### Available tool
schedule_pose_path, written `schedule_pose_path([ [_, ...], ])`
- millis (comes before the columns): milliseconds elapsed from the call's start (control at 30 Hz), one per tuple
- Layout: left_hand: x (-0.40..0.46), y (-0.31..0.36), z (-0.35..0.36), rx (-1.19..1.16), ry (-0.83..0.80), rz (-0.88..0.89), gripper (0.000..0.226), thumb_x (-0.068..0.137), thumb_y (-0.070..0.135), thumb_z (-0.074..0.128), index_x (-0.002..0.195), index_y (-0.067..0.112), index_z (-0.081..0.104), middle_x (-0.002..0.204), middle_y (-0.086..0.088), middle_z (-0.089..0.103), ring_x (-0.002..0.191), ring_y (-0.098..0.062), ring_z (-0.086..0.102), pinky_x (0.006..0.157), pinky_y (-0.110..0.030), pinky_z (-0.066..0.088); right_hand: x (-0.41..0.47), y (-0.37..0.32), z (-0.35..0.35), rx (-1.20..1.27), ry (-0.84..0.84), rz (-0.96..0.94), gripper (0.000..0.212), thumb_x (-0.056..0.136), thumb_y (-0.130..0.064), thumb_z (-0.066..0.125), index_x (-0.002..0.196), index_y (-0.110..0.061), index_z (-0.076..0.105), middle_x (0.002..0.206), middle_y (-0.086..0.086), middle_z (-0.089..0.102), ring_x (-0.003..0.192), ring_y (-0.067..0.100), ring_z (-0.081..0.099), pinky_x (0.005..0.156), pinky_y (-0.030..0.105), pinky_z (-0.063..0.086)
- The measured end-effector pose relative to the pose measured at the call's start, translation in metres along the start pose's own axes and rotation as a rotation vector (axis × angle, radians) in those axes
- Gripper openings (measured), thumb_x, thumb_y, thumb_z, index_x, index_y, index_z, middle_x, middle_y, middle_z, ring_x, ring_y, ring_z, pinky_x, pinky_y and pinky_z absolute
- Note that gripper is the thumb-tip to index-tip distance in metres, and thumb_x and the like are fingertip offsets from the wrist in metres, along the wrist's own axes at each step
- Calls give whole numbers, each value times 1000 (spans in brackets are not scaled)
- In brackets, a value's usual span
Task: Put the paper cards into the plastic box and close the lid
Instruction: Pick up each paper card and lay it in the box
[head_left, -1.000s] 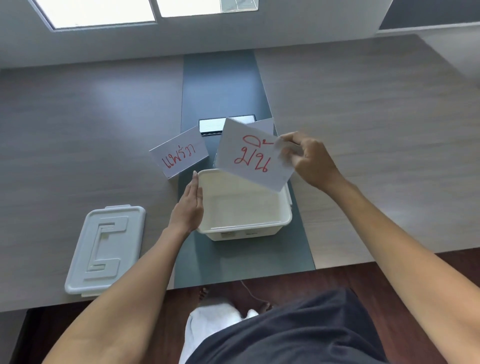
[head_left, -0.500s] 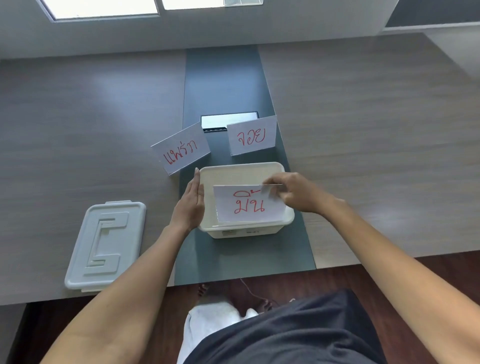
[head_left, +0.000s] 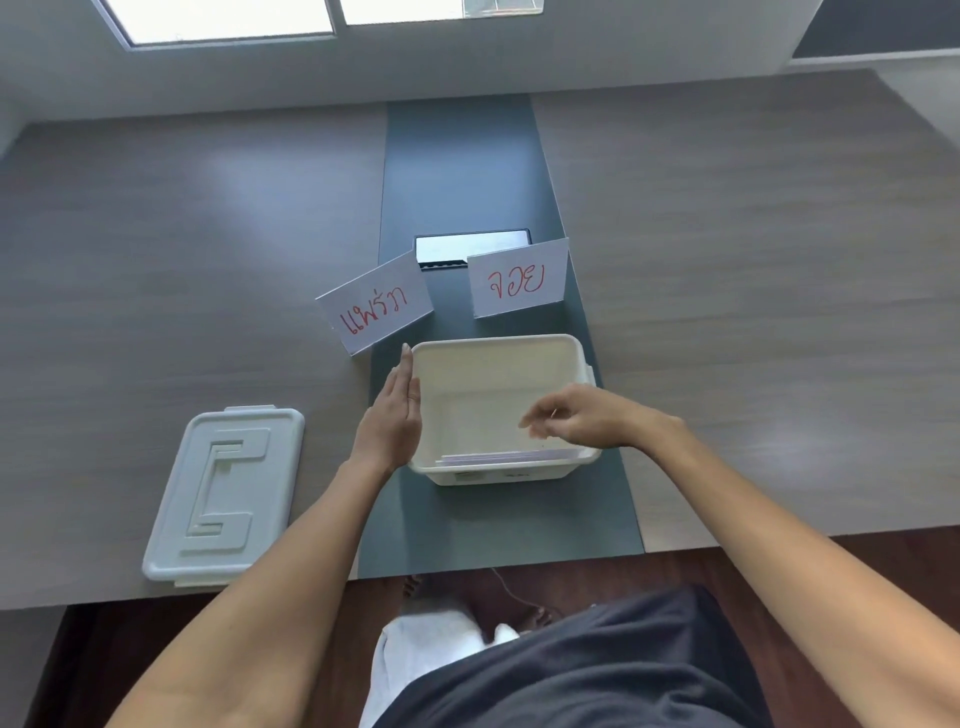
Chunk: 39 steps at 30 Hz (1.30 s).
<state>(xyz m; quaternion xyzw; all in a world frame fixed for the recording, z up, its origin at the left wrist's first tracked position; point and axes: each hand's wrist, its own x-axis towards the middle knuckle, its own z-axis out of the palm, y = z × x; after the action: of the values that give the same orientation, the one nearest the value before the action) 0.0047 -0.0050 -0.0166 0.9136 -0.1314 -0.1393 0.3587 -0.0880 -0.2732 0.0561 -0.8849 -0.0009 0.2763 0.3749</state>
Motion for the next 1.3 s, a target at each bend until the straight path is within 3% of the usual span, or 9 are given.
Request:
schedule_pose_path([
  [233, -2, 3, 0, 63, 7, 0, 53, 105, 47, 13, 157, 43, 1, 164, 21, 11, 151, -15, 22, 114, -52, 34, 44, -4, -36, 28, 409, -180, 24, 97, -12, 60, 118, -11, 71, 116, 3, 73, 105, 15, 69, 97, 27, 53],
  [333, -1, 4, 0, 97, 22, 12, 53, 106, 43, 15, 158, 40, 2, 165, 22, 7, 152, -14, 20, 113, -47, 34, 70, -1, -52, -48, 532, -164, 33, 98, -11, 54, 129, -11, 65, 134, 6, 64, 124, 23, 59, 105, 32, 46],
  [500, 1, 2, 1, 185, 31, 41, 54, 107, 37, 16, 159, 32, 2, 165, 18, 4, 153, -14, 15, 107, -45, 41, 123, 8, -76, -292, 529, -79, 53, 100, -25, 49, 152, -20, 38, 163, 4, 27, 151, 25, 23, 121, 44, 23],
  [633, 1, 1, 2, 232, 40, 42, 55, 107, 38, 15, 159, 32, 1, 166, 18, 3, 153, -13, 15, 105, -45, 41, 154, 19, -89, -581, 480, 34, 64, 103, -45, 36, 159, -24, 12, 168, 6, -2, 155, 27, -1, 122, 43, 6],
  [933, 3, -4, 7, 258, 69, 55, 55, 106, 37, 17, 160, 29, 3, 165, 19, 4, 153, -9, 13, 105, -41, 41, 194, 51, -109, -774, 428, 95, 76, 100, -57, 33, 159, -23, -1, 166, 8, -14, 153, 30, -12, 122, 46, -3],
  [1133, 3, -6, 9, 262, 86, 67, 55, 106, 38, 14, 160, 30, 3, 165, 21, 2, 153, -7, 11, 106, -38, 40, 224, 46, -127, -812, 383, 127, 85, 98, -42, 51, 159, -19, -3, 167, 12, -7, 153, 37, -5, 122, 48, 0],
  [1233, 4, -8, 9, 258, 81, 73, 56, 105, 40, 13, 159, 32, 1, 163, 24, -1, 153, -6, 11, 106, -38, 42, 236, 43, -132, -858, 382, 184, 66, 97, -25, 53, 154, -15, 22, 154, 20, 34, 146, 41, 26, 121, 48, 13],
  [1300, 4, -9, 9, 261, 78, 75, 55, 105, 41, 12, 158, 35, -1, 163, 25, -2, 152, -4, 9, 106, -39, 43, 238, 40, -136, -932, 420, 163, 40, 92, -11, 53, 131, -11, 48, 126, 17, 60, 120, 39, 54, 109, 46, 32],
])
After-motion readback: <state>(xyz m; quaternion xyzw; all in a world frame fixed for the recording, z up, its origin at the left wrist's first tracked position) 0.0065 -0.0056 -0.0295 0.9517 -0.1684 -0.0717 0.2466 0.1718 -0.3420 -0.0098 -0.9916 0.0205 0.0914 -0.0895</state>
